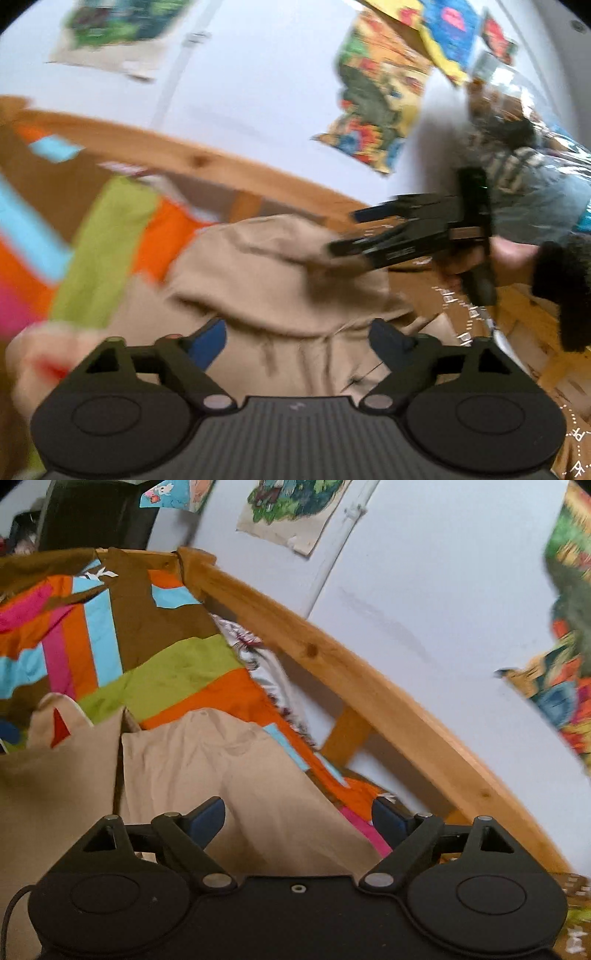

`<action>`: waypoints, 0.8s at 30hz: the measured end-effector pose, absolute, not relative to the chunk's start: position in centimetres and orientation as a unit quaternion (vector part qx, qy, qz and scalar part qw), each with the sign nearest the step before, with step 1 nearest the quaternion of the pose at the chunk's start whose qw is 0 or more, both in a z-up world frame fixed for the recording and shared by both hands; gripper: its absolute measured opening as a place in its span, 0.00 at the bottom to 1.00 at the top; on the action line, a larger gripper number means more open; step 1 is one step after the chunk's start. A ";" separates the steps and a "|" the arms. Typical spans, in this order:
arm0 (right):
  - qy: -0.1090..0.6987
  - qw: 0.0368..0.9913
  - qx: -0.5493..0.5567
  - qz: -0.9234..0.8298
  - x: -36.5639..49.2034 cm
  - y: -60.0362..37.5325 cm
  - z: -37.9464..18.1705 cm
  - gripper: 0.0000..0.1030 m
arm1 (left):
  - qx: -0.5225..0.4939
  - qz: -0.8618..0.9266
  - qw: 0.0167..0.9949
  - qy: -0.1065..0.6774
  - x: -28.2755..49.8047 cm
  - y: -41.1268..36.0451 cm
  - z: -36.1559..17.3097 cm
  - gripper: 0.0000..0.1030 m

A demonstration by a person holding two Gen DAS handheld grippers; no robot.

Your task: Fold large clothes

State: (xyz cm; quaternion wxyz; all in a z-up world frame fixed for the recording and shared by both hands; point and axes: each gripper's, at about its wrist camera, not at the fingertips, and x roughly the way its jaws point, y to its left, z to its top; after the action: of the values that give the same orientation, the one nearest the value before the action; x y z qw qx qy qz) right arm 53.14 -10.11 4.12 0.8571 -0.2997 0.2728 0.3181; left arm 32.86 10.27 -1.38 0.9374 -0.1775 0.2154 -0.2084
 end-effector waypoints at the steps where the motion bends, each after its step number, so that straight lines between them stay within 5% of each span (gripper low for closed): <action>1: 0.284 0.855 -0.292 0.322 53.8 -9.9 3.9 0.85 | -0.174 -0.218 0.937 0.213 34.1 9.9 -1.4 0.80; 3: 0.301 0.849 -0.282 0.329 54.7 -9.7 3.3 0.83 | -0.183 -0.229 0.931 0.218 36.8 9.2 -1.6 0.73; 4: 0.312 0.847 -0.284 0.323 55.0 -9.6 2.9 0.74 | -0.191 -0.234 0.926 0.227 38.0 9.0 -1.9 0.63; 7: 0.334 0.845 -0.279 0.311 55.6 -9.4 1.9 0.11 | -0.205 -0.252 0.905 0.275 41.7 8.3 -3.3 0.30; 11: 0.301 0.858 -0.278 0.309 54.2 -9.5 2.6 0.04 | -0.196 -0.259 0.881 0.345 45.0 6.2 -5.5 0.13; 24: 0.161 0.888 -0.293 0.316 35.9 -11.1 3.4 0.02 | -0.327 -0.156 0.852 0.378 41.1 6.5 -8.5 0.13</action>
State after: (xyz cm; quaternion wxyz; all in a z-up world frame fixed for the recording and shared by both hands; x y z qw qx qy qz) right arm 35.94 -11.06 3.35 0.8878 -0.2934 0.1606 0.3161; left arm 41.10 6.48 -8.54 0.8518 -0.3270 0.3781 -0.1564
